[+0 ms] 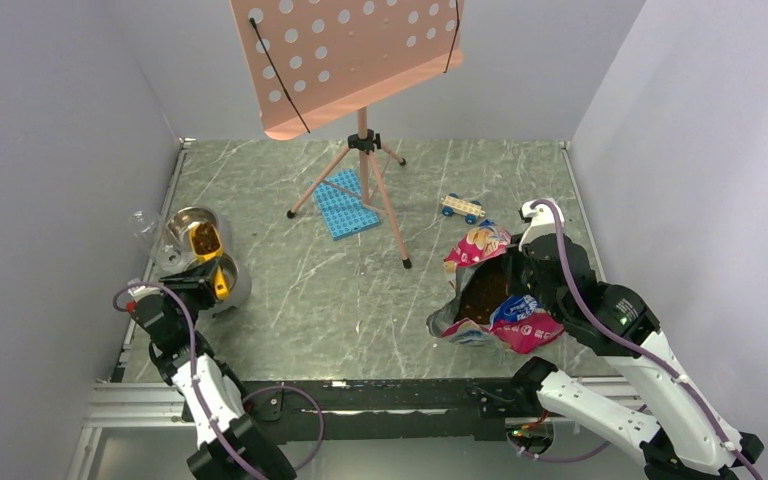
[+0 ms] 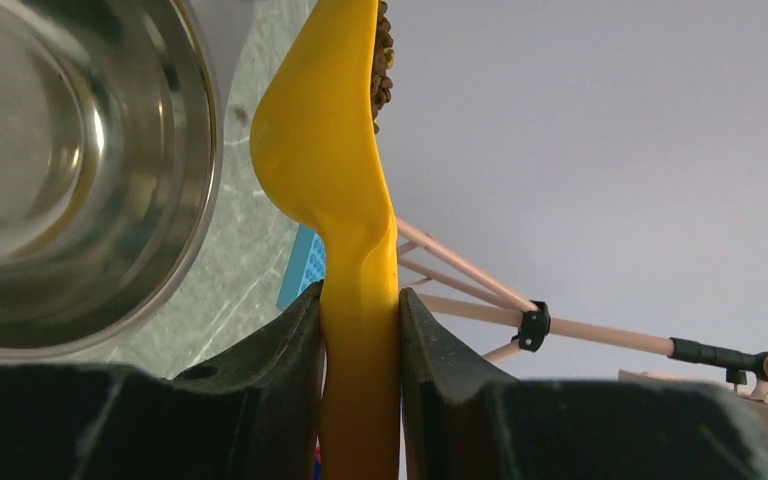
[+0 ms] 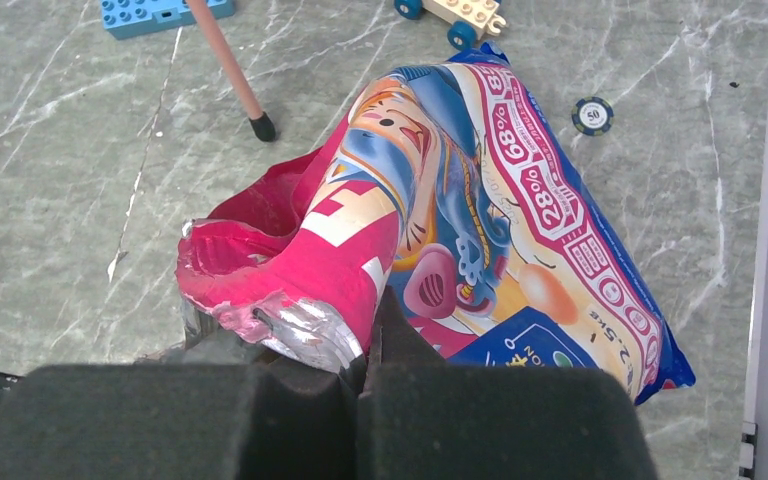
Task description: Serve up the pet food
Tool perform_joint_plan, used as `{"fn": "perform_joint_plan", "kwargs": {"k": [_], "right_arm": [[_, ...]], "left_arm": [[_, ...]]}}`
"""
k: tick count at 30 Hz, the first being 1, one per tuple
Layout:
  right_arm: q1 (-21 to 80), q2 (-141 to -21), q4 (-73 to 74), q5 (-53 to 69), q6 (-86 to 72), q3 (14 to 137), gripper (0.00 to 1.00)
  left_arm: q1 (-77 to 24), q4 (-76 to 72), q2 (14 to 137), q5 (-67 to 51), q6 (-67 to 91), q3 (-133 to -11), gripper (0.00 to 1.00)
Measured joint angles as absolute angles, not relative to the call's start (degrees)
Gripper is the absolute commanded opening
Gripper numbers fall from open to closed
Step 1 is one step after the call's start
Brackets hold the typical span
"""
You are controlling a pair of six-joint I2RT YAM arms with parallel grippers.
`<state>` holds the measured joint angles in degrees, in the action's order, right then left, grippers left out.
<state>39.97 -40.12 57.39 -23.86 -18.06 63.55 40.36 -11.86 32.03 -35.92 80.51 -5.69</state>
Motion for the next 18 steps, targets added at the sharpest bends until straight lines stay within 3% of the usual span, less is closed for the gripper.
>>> {"fn": "perform_joint_plan", "kwargs": {"k": [8, 18], "right_arm": [[39.94, -40.16, 57.39, -23.68, -17.96, 63.57, 0.0], [39.94, -40.27, 57.34, -23.7, -17.69, 63.55, 0.0]], "left_arm": [[41.1, -19.53, 38.72, -34.06, 82.28, -5.69, 0.0], [41.34, -18.0, 42.7, -32.64, 83.26, -6.33, 0.0]]}}
